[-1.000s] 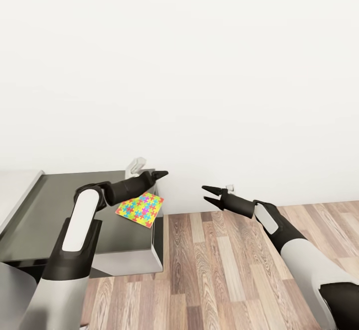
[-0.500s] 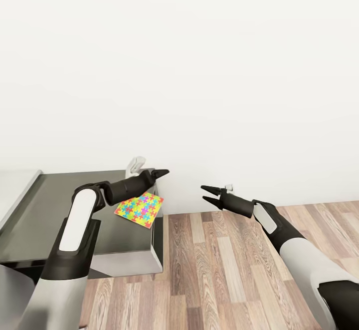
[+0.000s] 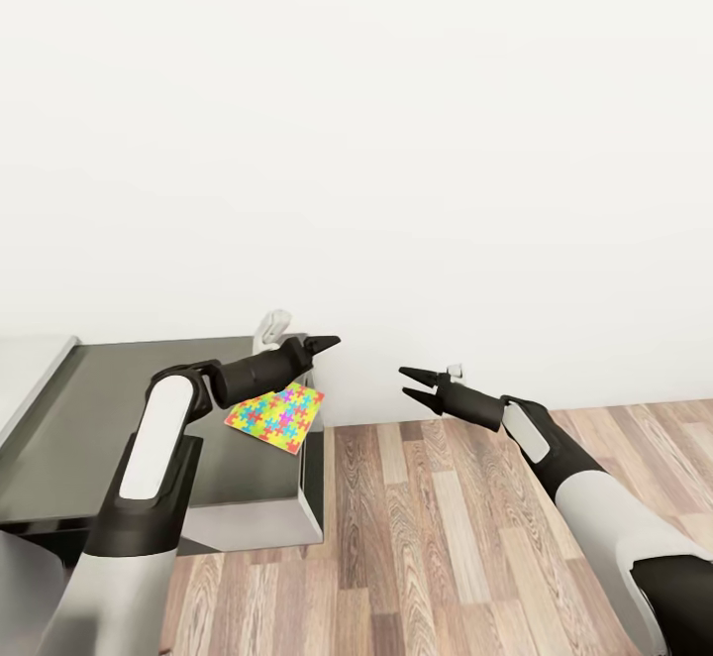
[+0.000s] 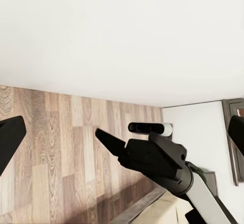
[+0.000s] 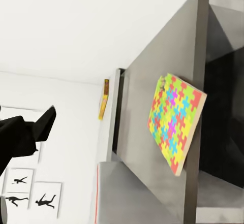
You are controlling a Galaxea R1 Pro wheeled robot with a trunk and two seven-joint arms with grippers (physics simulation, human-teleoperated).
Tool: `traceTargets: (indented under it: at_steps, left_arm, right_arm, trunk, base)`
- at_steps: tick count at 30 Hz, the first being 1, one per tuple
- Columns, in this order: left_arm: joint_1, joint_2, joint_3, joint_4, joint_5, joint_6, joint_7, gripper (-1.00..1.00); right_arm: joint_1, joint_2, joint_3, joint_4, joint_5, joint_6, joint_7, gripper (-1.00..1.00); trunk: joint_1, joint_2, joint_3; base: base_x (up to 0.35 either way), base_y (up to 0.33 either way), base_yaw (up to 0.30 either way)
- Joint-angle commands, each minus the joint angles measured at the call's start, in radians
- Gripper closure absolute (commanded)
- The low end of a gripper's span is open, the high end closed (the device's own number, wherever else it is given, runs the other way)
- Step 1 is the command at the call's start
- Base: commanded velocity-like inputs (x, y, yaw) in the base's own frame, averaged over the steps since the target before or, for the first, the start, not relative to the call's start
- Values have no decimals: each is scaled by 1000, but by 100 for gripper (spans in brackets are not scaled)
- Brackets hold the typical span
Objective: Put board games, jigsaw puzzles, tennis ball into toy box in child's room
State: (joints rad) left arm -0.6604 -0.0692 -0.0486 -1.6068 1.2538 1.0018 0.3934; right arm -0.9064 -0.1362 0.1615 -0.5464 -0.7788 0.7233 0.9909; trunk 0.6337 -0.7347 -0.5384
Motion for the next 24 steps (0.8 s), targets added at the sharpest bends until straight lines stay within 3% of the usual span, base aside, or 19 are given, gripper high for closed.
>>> traceTargets:
  at_steps: [1,24]
  left_arm:
    - [-1,-2,0,-1,11,2,11,-100]
    - [0,-2,0,0,13,1,13,-100]
  right_arm:
    - [-3,-1,5,0,-8,5,0,-100]
    - [-15,0,6,9,-9,3,0,-100]
  trunk:
    - [4,-8,-4]
    - [92,-169,-76]
  base:
    - [0,0,0]
    - [0,0,0]
